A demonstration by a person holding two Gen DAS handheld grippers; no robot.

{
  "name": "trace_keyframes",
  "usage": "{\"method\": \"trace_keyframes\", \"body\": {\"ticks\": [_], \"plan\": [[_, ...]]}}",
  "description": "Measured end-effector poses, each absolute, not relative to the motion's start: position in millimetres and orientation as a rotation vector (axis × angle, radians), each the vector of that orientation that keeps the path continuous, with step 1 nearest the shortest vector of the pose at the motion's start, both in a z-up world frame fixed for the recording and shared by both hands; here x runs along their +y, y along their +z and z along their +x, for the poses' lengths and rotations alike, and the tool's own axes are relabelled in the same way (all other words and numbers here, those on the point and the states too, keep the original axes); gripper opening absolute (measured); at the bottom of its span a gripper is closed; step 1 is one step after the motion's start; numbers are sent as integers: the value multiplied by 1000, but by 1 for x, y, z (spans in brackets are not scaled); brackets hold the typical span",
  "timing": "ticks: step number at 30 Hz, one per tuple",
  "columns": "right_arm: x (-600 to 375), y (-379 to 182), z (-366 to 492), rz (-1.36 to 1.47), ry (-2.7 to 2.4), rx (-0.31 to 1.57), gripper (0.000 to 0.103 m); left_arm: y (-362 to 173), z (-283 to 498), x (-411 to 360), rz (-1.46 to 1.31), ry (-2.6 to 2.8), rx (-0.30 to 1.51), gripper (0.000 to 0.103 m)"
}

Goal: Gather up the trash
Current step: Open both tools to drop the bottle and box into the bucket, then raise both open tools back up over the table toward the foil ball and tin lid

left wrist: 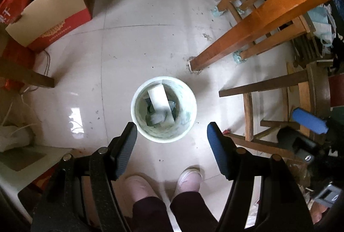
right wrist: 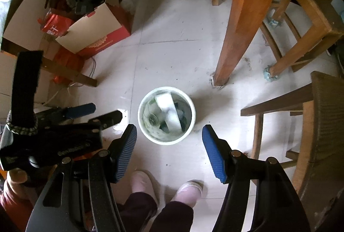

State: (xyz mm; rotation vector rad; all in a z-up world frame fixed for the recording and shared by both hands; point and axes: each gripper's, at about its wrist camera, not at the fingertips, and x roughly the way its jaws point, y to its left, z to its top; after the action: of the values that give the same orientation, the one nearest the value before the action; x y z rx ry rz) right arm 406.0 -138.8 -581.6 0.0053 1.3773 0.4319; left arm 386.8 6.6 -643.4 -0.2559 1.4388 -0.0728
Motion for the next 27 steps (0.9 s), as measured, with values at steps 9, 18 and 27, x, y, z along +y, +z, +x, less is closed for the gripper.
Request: {"method": "trace_keyframes", "body": {"ticks": [9,18,27], "plan": [[-136,-528,405,19,440,1340,59,-558,378,12,-179,-57,1363,66],[-131,-421,395,31,469,1246,59,-415,359,31,-169,-20,1187,66],[-121,-296,373,31,481,1097,59,-274,326,50,-171,1,1018,66]]}}
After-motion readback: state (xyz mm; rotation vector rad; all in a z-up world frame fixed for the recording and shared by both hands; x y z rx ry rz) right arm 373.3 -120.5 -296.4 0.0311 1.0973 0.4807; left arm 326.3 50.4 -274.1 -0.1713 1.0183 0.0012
